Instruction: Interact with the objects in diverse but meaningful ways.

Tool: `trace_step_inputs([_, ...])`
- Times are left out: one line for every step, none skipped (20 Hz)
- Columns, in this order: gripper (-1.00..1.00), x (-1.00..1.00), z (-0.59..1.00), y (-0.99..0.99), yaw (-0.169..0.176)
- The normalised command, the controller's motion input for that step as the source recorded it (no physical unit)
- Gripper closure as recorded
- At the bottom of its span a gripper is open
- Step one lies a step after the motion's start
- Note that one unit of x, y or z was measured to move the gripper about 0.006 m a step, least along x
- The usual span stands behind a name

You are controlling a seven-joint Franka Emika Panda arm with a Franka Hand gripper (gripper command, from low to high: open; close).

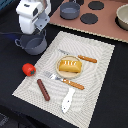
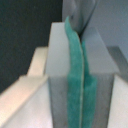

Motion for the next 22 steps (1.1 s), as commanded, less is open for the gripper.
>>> trace_step_inputs([1.00, 0.53, 1.00, 0.13, -0.002])
trace_step_inputs([1.00, 0.53, 0.95, 0.11, 0.000])
trace_step_inputs([1.00, 0.59, 0.91, 0.10, 0.000])
trace_step_inputs([1.00, 0.66, 0.91, 0.15, 0.000])
trace_step_inputs([1.00, 0.74, 0.89, 0.17, 0.000])
trace_step_inputs([1.00, 0.81, 0.81, 0.19, 0.000])
trace_step_inputs([1.00, 0.95, 0.72, 0.24, 0.000])
trace_step_inputs([1.00, 1.00, 0.70, 0.32, 0.000])
trace_step_inputs([1.00, 1.00, 0.68, 0.32, 0.000])
trace_step_inputs([1.00, 1.00, 0.65, 0.32, 0.000])
trace_step_inputs([1.00, 1.00, 0.67, 0.33, 0.000])
trace_step_inputs([1.00, 1.00, 0.70, 0.34, 0.000])
trace_step_inputs([1.00, 1.00, 0.70, 0.35, 0.000])
trace_step_inputs([1.00, 1.00, 0.71, 0.37, 0.000])
trace_step_inputs([1.00, 1.00, 0.72, 0.38, 0.000])
trace_step_inputs([1.00, 1.00, 0.71, 0.38, 0.000])
trace_step_inputs([1.00, 1.00, 0.72, 0.39, 0.000])
trace_step_inputs([1.00, 1.00, 0.74, 0.42, 0.000])
trace_step_inputs([1.00, 1.00, 0.76, 0.45, 0.000])
trace_step_inputs([1.00, 1.00, 0.73, 0.47, 0.000])
trace_step_inputs([1.00, 1.00, 0.69, 0.50, 0.000])
trace_step_inputs([1.00, 1.00, 0.64, 0.53, 0.000])
